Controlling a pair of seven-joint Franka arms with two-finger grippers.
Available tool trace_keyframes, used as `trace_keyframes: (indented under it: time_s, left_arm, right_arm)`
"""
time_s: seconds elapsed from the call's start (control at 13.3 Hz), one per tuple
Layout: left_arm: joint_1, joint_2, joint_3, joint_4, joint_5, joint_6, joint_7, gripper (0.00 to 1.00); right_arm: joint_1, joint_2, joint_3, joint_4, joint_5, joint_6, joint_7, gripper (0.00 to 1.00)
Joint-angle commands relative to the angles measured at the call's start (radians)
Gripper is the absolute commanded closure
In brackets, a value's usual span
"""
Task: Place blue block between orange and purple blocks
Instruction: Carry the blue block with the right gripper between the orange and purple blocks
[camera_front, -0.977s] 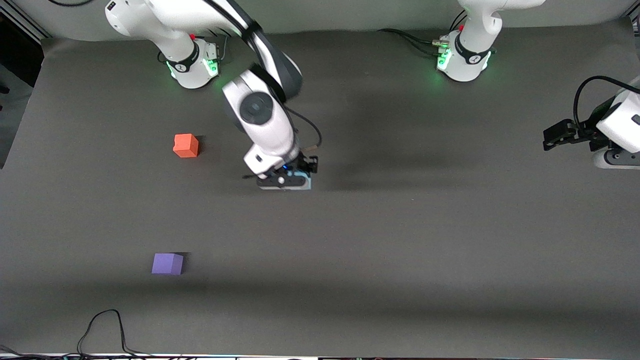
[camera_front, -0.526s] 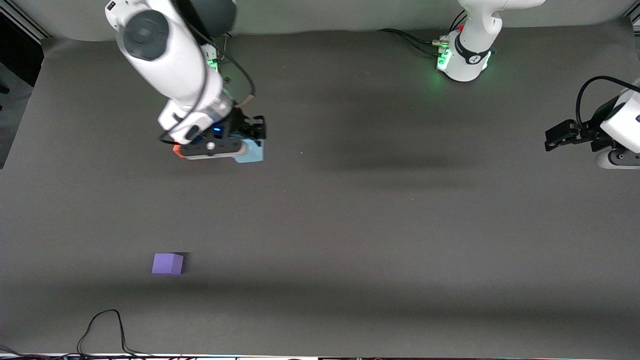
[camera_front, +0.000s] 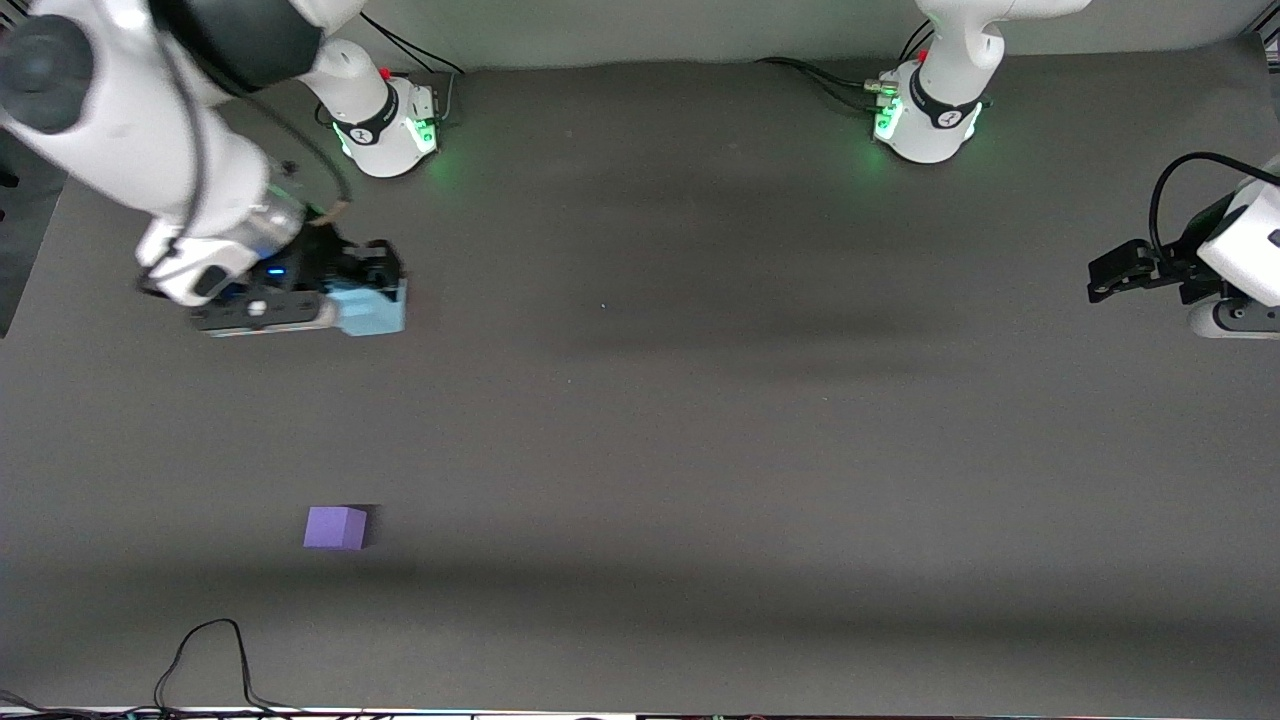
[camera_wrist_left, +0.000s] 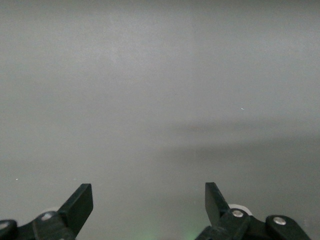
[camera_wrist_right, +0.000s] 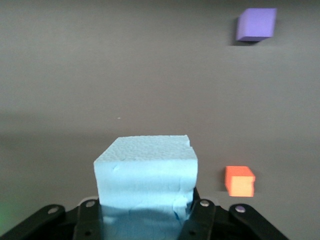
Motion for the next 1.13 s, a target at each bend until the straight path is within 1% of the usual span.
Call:
trace_keyframes:
  time_s: [0.0,0.15,0.23,0.3,0.38,0.6,0.75,0.83,0.9,1.05]
  left_arm:
    - [-0.012,0.004,0.006,0.014,-0.008,0.0,0.002,0.0]
    - [-0.013,0.004,0.006,0.014,-0.009,0.0,0.004,0.0]
    - [-0.013,0.004,0.006,0.014,-0.008,0.0,0.005,0.0]
    - [-0.012,0.004,0.006,0.014,-0.009,0.0,0.008,0.0]
    - [-0.013,0.004,0.006,0.014,-0.009,0.0,0.008,0.0]
    - [-0.013,0.004,0.005,0.014,-0.011,0.0,0.01,0.0]
    - [-0.013,0.001,0.005,0.014,-0.011,0.0,0.011,0.0]
    - [-0.013,0.0,0.005,0.014,-0.011,0.0,0.011,0.0]
    - [-0.013,-0.002,0.005,0.014,-0.011,0.0,0.01,0.0]
    - [-0.013,-0.005,0.003,0.014,-0.013,0.0,0.007,0.0]
  right_arm:
    - [0.009,-0.045,-0.118,-0.018,-0.012,-0.019,-0.136,0.56]
    - [0.007,-0.043,-0.172,-0.022,-0.064,-0.02,-0.198,0.56]
    - [-0.041,-0.042,-0.157,-0.027,-0.071,-0.02,-0.212,0.55]
    - [-0.122,-0.042,-0.097,-0.03,-0.069,-0.02,-0.229,0.55]
    - [-0.231,-0.045,-0.006,-0.041,-0.069,-0.021,-0.258,0.54]
    - [-0.548,-0.062,0.304,-0.065,-0.071,-0.021,-0.263,0.54]
    - [-0.768,-0.095,0.519,-0.126,-0.071,-0.007,-0.256,0.54]
    - [-0.861,-0.103,0.613,-0.14,-0.071,-0.007,-0.256,0.54]
    - [-0.894,-0.106,0.661,-0.151,-0.071,-0.006,-0.246,0.54]
    - [-0.888,-0.108,0.663,-0.189,-0.072,0.032,-0.233,0.54]
